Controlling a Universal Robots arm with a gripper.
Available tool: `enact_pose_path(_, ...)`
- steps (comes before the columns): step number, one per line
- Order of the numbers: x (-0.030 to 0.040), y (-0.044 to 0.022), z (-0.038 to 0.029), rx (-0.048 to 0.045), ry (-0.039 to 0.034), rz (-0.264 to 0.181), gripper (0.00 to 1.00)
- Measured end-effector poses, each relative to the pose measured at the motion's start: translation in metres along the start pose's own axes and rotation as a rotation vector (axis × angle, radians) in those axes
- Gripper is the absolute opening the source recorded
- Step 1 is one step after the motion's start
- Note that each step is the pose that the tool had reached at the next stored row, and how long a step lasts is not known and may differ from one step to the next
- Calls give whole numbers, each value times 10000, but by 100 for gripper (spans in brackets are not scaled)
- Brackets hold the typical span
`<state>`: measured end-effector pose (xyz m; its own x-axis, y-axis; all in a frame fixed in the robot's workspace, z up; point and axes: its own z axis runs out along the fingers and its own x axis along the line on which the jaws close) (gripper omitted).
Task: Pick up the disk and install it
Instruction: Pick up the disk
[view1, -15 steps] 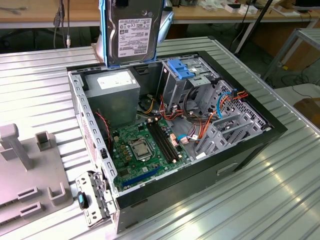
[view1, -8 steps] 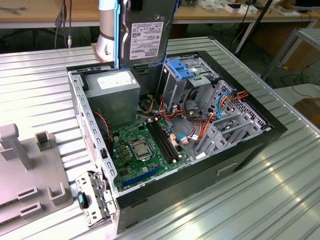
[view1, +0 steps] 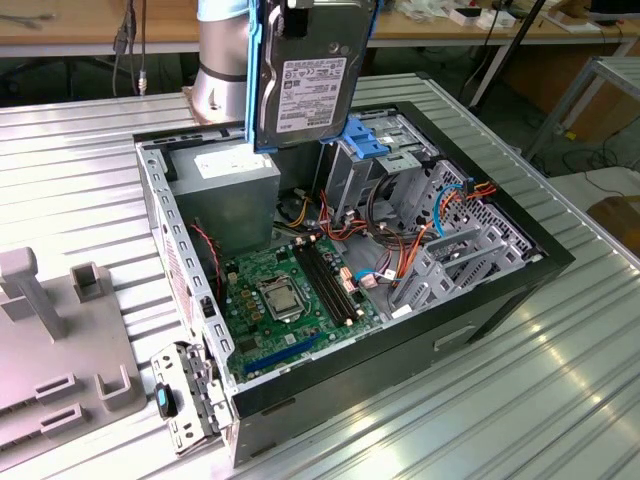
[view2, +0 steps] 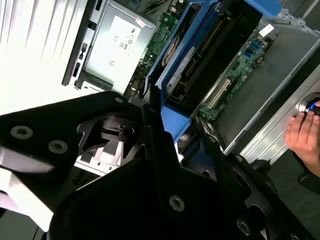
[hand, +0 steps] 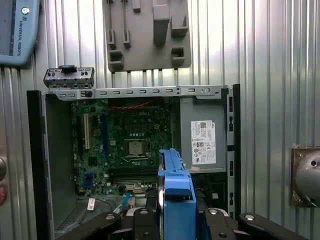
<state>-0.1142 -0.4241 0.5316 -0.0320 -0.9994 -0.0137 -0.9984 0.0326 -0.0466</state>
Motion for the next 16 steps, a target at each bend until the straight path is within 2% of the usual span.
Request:
enact_pose_path(1, 24, -8, 2, -26, -1, 1, 37)
enact_pose_path(3, 38, -75, 19, -108, 4, 4, 37)
enact_pose_path(4, 38, -100, 28, -117, 3, 4, 37)
enact_pose_path(6, 35, -220, 53, -125, 4, 6, 37)
enact_pose_path(8, 41, -282, 68, -122, 1, 6, 37)
enact_pose_path(10, 85, -308, 78, -124, 3, 8, 37)
enact_pose_path(13, 190, -325, 92, -124, 4, 7, 37)
enact_pose_path(15, 287, -337, 107, -123, 2, 7, 37)
enact_pose_path(16, 287, -337, 107, -123, 2, 8, 37)
